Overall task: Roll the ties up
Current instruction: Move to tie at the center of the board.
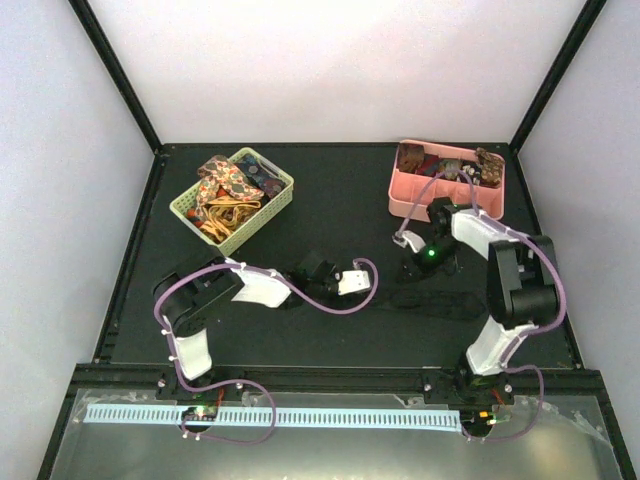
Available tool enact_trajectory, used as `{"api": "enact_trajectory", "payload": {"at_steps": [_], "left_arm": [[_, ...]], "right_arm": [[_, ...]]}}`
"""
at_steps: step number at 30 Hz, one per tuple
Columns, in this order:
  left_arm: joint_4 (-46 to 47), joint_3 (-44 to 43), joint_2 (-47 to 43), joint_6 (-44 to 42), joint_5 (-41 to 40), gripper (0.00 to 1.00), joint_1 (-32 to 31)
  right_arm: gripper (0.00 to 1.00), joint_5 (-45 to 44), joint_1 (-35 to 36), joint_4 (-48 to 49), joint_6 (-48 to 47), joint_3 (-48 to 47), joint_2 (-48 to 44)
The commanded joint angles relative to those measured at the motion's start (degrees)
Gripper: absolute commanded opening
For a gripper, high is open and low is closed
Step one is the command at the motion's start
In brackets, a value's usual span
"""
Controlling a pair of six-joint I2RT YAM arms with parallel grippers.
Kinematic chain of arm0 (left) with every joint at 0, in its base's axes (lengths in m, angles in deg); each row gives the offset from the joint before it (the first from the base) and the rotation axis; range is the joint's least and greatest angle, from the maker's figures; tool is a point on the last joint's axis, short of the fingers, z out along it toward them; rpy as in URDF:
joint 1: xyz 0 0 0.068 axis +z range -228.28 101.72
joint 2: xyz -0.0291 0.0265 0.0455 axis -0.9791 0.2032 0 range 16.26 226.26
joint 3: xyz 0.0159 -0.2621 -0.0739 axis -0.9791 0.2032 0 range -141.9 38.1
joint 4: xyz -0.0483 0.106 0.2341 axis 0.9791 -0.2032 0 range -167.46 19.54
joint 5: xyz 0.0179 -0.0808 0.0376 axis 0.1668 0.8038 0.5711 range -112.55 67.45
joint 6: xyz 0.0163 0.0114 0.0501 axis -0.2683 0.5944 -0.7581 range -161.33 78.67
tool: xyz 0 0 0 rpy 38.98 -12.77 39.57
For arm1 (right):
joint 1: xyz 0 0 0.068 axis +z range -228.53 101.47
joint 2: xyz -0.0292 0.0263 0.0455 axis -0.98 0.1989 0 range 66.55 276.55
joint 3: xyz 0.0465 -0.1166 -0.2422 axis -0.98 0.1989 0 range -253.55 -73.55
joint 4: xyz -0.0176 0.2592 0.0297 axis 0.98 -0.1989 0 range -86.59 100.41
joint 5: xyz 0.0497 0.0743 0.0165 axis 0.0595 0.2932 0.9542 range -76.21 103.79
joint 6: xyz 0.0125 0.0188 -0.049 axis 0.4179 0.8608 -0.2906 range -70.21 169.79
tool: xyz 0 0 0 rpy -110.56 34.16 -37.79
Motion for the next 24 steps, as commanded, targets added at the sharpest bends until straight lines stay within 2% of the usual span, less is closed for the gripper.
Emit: {"api": "enact_trajectory", "payload": {"at_steps": [1,6,12,24], "left_arm": [[-7.92,1.31,2.43,1.23,-5.78,0.19,0.51],[-7.54,1.08,2.27,1.70,-5.74,0.18,0.72],[-6.95,1.38,2.60,2.28,-6.23,0.18,1.10],[-6.28,1.26,0.59,0.88,-4.56,0.17,4.23]], "right_arm": [[0.21,-10.28,-2.68,-7.07,-11.71,2.41,-8.02],[0.21,-11.06,-3.16,-11.66,-20.18,5.16,-9.09],[0.21,-17.53,-2.65,-5.35,-18.94,9.35,-3.20],[0.21,-24.73,-2.97,3.62,-13.53,-2.07,8.96]]}}
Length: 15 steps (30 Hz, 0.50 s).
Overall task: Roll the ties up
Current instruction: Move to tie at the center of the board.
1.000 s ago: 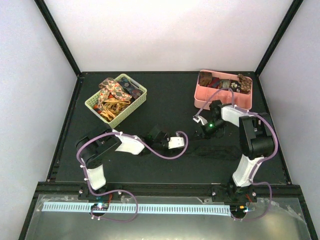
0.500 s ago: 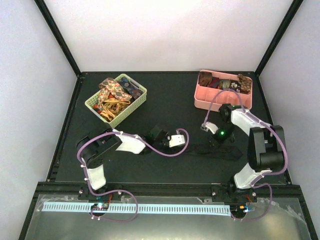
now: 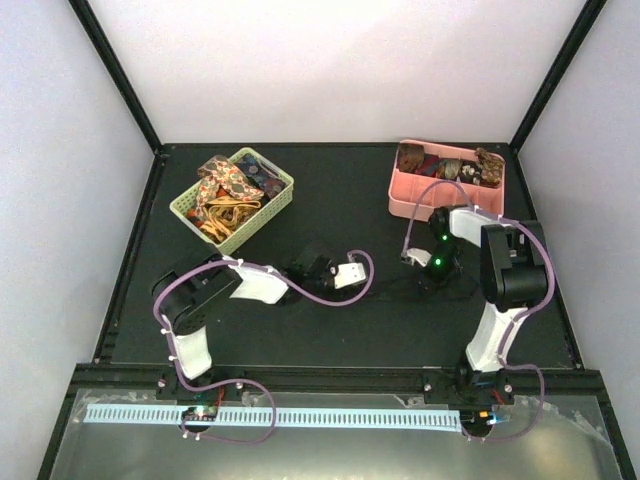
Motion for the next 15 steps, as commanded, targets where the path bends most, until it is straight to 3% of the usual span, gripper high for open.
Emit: {"api": "enact_trajectory", "payload": {"at_steps": [1,6,12,15], "left_arm": [[-6.09,1.56,-0.37,-1.56,-1.91,0.17,2.73],[-5.09,2.09,-2.36,-2.23,1.43,0.19,4.58],[-3.99,0.72,1.28,1.41,0.56,0.19,4.58],[-2.98,0.80,2.28,2.98,-0.19,0.19,4.59]], "right_arm": [[0.21,-7.26,-0.30,11.89,1.37,-4.40,5.55],[0.21,-4.30,-0.36,9.86,0.33,-5.95,4.54],[0.24,12.96,0.01,0.93,-2.28,-6.24,-4.09],[0.25,17.38,0.50,-1.15,-0.71,-6.16,-6.25]]}}
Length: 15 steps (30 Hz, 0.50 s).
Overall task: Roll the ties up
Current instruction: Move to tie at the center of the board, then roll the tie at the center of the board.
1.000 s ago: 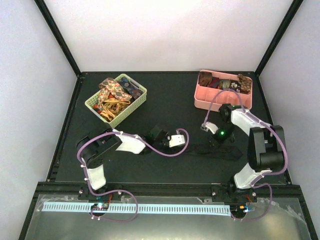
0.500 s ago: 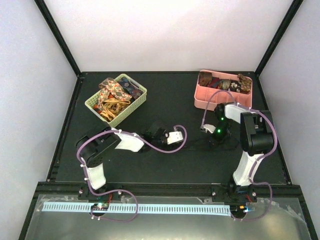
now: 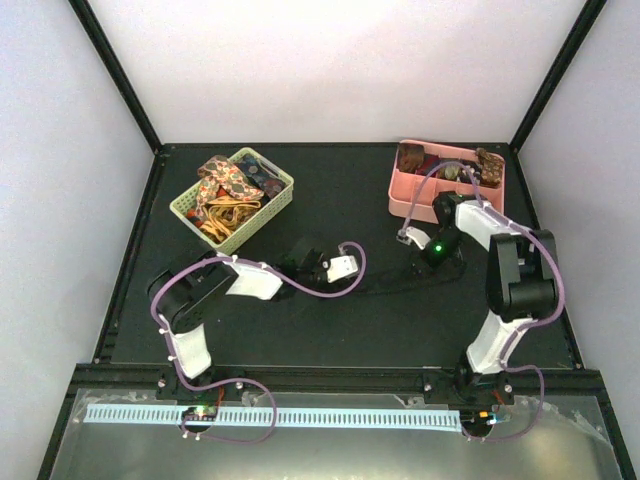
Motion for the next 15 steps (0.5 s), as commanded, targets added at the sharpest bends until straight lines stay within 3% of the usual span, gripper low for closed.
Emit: {"api": "enact_trajectory", "payload": {"at_steps": [1,7,15], "left_arm": [[-2.66,-0.22,3.38,2.53,-2.17,0.19,0.52],[-1.84,0.31,3.23,2.78,-1.64,0.19,0.52],[-1.00,0.10,3.26,3.18,-0.60,0.20,0.63]], "right_arm": [[0.27,9.77,0.69,-1.59,1.08,-0.19,-4.97],[0.32,7.58,3.64,10.42,11.64,1.32,-4.03],[0.34,7.99,6.63,16.44,19.35,1.82,1.61]]}}
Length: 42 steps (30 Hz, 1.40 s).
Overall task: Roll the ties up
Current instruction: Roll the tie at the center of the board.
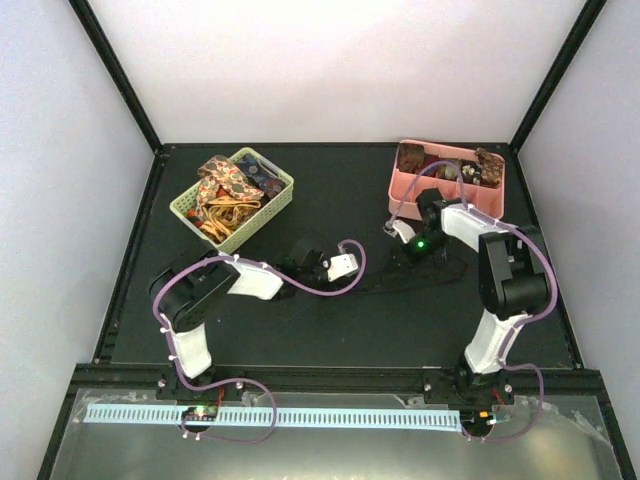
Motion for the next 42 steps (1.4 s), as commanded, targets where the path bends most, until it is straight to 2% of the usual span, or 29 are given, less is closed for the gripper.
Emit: {"api": "enact_trajectory", "payload": {"at_steps": [1,5,10,14,19,25,30,34,37,40,42], "left_arm": [[-2.56,0.16,2.29,0.74,0.08,0.20,0.63],[-2.13,-0.53,2.03,1.69,2.16,0.22,1.03],[-0.25,-0.27,0.51,3.34,5.68,0.25,2.10],[5.95,3.13,-2.51,3.75,11.34,0.27,3.36],[10.09,5.68,-4.53,0.65,16.02,0.34,4.03],[11.26,7.19,-5.46,-5.43,17.47,0.35,4.03],[5.88,6.47,-4.54,-12.32,16.90,0.33,3.55],[-2.33,3.93,-3.56,-16.65,12.80,0.27,1.71],[-8.97,0.28,-1.54,-17.01,8.31,0.26,0.88],[-18.16,-4.68,1.25,-15.32,4.37,0.25,0.27],[-20.36,-6.00,2.16,-14.61,2.67,0.26,0.11]], "right_arm": [[0.34,0.62,1.83,4.59,5.37,0.51,3.50],[0.33,0.34,1.87,3.01,5.67,-1.19,8.53],[0.33,-0.54,2.23,1.90,5.80,-2.28,9.40],[0.33,-1.65,2.64,1.57,6.22,-2.68,9.43],[0.33,-2.43,3.08,1.78,6.71,-2.80,9.33],[0.33,-2.80,3.13,2.25,6.66,-2.86,9.11],[0.32,-3.22,3.17,2.56,6.62,-2.77,8.67],[0.32,-3.50,3.17,2.98,6.48,-2.76,8.10],[0.33,-2.31,3.07,3.72,6.96,-2.46,5.98],[0.36,3.07,2.67,4.16,7.78,-2.28,2.89],[0.38,6.76,2.56,3.82,8.51,-2.35,0.96]]}}
